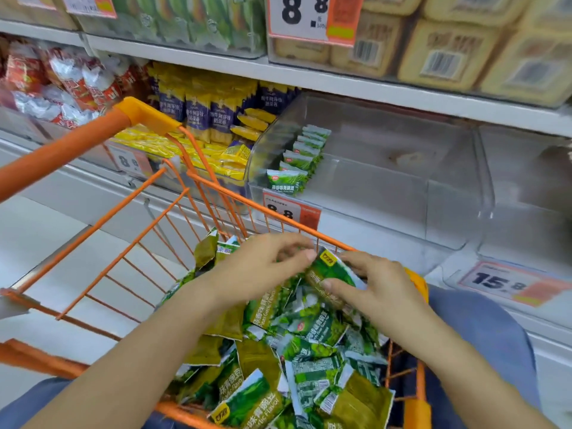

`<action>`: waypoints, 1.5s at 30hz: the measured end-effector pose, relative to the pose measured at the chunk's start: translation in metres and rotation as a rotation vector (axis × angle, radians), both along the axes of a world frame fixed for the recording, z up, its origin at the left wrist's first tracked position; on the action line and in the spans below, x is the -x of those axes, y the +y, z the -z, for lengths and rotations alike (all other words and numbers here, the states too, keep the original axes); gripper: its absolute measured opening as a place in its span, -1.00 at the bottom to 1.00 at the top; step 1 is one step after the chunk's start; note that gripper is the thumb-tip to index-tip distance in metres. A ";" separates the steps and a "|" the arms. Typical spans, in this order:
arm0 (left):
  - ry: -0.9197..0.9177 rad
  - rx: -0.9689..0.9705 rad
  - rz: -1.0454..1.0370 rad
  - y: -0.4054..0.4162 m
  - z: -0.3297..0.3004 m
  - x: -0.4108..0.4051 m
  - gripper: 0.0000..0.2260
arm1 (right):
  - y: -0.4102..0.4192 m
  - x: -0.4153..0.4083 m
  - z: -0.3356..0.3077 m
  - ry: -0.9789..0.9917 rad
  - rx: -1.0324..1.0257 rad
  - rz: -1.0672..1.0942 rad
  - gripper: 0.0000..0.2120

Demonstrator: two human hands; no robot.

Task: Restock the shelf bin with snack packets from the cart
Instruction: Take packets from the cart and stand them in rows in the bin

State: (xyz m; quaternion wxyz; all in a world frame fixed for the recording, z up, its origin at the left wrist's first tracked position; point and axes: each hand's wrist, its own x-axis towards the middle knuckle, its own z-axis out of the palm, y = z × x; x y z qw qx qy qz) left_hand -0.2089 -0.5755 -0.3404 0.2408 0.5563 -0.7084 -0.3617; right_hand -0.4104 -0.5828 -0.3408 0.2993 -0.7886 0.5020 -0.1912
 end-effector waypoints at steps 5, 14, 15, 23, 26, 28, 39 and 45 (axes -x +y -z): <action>0.299 -0.262 0.083 0.007 -0.024 0.027 -0.94 | 0.005 0.022 -0.005 -0.469 -0.220 0.118 -0.81; 0.262 -0.101 0.080 -0.011 -0.040 0.111 -0.80 | 0.006 0.100 -0.038 -0.355 -0.172 0.093 -0.73; 0.261 -0.052 0.094 -0.015 -0.039 0.128 -0.86 | 0.004 0.116 -0.042 -0.309 -0.137 0.137 -0.74; -0.372 0.495 0.094 -0.076 -0.010 0.233 -0.25 | -0.005 0.263 -0.079 0.137 0.295 0.683 -0.88; -0.478 0.584 0.107 -0.081 0.021 0.243 -0.42 | -0.015 0.318 -0.088 0.492 0.223 0.749 -0.74; -0.469 0.596 0.077 -0.080 0.027 0.245 -0.48 | -0.024 0.346 -0.088 0.631 0.092 0.639 -0.71; -0.425 0.688 0.040 -0.081 0.029 0.245 -0.52 | -0.067 0.384 -0.050 1.128 -0.293 0.186 -0.68; -0.403 0.721 0.027 -0.081 0.030 0.245 -0.53 | -0.077 0.376 -0.051 1.255 -0.381 0.075 -0.62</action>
